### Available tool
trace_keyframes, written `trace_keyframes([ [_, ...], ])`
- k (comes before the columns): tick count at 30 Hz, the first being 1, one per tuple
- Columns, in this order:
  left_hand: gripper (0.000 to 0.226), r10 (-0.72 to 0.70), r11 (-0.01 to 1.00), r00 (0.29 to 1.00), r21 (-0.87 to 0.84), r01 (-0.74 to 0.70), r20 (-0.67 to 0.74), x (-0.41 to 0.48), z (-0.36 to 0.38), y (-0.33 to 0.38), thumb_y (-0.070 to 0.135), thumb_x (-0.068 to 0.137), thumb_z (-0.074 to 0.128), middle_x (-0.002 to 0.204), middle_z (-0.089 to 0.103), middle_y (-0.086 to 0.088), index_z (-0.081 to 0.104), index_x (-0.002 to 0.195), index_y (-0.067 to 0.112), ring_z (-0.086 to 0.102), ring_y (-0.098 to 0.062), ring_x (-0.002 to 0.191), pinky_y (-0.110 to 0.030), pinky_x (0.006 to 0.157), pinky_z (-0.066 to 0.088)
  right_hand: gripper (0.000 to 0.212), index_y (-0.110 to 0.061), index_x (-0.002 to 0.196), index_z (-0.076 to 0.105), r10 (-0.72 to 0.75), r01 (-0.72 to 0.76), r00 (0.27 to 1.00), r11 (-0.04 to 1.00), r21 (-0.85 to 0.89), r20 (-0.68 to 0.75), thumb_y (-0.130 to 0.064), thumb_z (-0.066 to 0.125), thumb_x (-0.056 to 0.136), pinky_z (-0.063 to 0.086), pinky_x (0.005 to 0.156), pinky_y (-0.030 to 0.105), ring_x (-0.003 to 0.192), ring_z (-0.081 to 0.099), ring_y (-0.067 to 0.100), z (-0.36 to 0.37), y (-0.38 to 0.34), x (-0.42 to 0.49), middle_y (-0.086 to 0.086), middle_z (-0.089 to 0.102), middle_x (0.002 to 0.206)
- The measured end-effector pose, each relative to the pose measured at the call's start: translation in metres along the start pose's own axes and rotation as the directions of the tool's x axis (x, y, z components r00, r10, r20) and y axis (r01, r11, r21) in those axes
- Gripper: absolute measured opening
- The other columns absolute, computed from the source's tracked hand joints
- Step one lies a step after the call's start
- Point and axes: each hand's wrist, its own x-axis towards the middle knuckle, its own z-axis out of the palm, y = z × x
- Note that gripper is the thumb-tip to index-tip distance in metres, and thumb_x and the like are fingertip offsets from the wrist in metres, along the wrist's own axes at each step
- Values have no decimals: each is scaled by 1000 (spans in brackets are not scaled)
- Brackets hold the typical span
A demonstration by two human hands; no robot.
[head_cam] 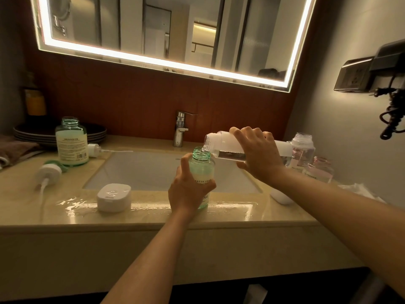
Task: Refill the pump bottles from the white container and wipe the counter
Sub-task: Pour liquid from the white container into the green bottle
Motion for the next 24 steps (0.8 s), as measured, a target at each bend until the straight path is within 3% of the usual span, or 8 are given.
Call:
trace_keyframes([
  [5, 82, -5, 1000, 1000, -2, 5, 2, 0, 0, 0, 39, 66, 77, 116, 55, -6, 12, 116, 36, 46, -13, 86, -25, 68, 42, 78, -9, 120, 51, 9, -9, 1000, 1000, -3, 16, -18, 87, 52, 48, 80, 51, 89, 59, 36, -1, -1, 0, 17, 61, 103],
  [24, 82, 5, 1000, 1000, 4, -5, -3, 0, 1, -1, 39, 66, 77, 116, 55, -7, 12, 116, 36, 46, -13, 85, -25, 67, 43, 79, -8, 120, 53, 9, -9, 1000, 1000, -15, 25, -19, 88, 51, 48, 80, 51, 89, 59, 37, -2, 0, 1, 17, 61, 104],
])
